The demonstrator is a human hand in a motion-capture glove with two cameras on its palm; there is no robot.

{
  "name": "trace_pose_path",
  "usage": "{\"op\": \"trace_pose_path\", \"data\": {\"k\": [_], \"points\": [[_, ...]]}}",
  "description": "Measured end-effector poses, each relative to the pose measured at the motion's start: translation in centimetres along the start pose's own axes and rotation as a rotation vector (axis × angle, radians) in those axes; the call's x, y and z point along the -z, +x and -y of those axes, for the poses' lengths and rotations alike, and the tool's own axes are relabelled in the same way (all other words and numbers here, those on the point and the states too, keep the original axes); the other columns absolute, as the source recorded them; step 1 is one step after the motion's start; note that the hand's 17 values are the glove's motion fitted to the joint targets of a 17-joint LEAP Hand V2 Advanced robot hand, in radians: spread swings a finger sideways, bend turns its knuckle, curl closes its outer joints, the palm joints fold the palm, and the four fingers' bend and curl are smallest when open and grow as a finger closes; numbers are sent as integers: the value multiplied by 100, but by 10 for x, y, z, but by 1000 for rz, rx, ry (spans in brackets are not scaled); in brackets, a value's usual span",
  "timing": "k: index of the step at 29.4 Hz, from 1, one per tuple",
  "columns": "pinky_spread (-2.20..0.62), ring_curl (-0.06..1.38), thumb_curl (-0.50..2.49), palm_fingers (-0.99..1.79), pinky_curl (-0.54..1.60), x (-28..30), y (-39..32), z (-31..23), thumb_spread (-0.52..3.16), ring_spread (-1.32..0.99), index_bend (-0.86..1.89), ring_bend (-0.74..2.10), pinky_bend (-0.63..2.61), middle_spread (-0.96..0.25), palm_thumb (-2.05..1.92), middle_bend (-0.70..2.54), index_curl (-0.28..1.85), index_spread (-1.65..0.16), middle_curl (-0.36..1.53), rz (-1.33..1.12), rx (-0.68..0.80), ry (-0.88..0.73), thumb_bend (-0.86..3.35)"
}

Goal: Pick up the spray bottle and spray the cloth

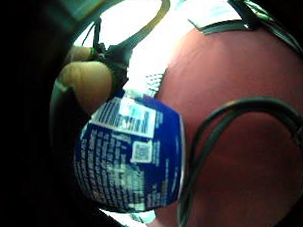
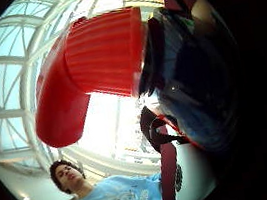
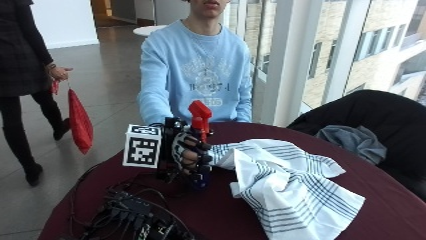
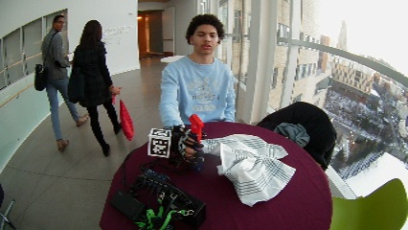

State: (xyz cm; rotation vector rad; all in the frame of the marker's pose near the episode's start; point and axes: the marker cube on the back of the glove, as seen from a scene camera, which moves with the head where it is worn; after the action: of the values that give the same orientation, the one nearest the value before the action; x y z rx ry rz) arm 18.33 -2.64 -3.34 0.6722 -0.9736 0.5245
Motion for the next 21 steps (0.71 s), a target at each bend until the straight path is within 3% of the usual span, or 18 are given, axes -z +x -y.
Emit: {"op": "trace_pose_path", "data": {"k": [10, 21], "points": [[23, 37, 50, 103, 30, 17, -40, -6, 97, -3, 15, 37, 17, -8, 91, 25, 36, -23, 43, -31, 8, -183, -3], [25, 38, 51, 108, 31, 16, -61, -32, 97, -2, 14, 41, 18, -8, 84, 25, 37, -21, 45, -66, -87, -341, -3]]}}
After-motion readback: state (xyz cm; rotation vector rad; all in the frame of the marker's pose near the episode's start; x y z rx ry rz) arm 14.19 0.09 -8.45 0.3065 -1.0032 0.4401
